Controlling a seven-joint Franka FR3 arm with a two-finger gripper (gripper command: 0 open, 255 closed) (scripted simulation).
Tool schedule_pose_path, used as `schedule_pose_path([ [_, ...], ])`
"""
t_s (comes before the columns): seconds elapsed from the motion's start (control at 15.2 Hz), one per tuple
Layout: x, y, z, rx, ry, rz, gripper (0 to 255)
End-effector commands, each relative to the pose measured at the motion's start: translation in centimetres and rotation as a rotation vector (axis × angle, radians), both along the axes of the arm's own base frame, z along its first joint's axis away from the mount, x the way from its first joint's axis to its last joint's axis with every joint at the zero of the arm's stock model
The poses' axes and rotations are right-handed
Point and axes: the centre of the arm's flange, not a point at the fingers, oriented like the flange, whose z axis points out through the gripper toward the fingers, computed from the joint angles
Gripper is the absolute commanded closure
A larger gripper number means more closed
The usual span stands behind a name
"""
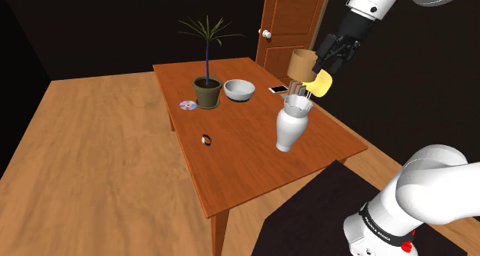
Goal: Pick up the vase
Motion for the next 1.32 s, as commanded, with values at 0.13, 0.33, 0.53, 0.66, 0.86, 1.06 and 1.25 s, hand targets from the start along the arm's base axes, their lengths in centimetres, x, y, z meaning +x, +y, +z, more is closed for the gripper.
schedule_pose_path([
  [0.13,1.4,-2.0,-1.6,0.022,0.014,-0.017,0],
  [0.33,3.4,-5.0,-4.1,0.056,0.036,-0.044,0],
  [0.53,5.3,-8.0,-6.7,0.09,0.058,-0.07,0],
  [0.66,6.4,-9.9,-8.6,0.112,0.072,-0.087,0],
  [0.86,8.1,-12.8,-11.5,0.146,0.094,-0.113,0],
  [1.06,9.6,-15.7,-14.5,0.18,0.116,-0.139,0],
  [1.25,11.0,-18.4,-17.6,0.214,0.137,-0.166,0],
])
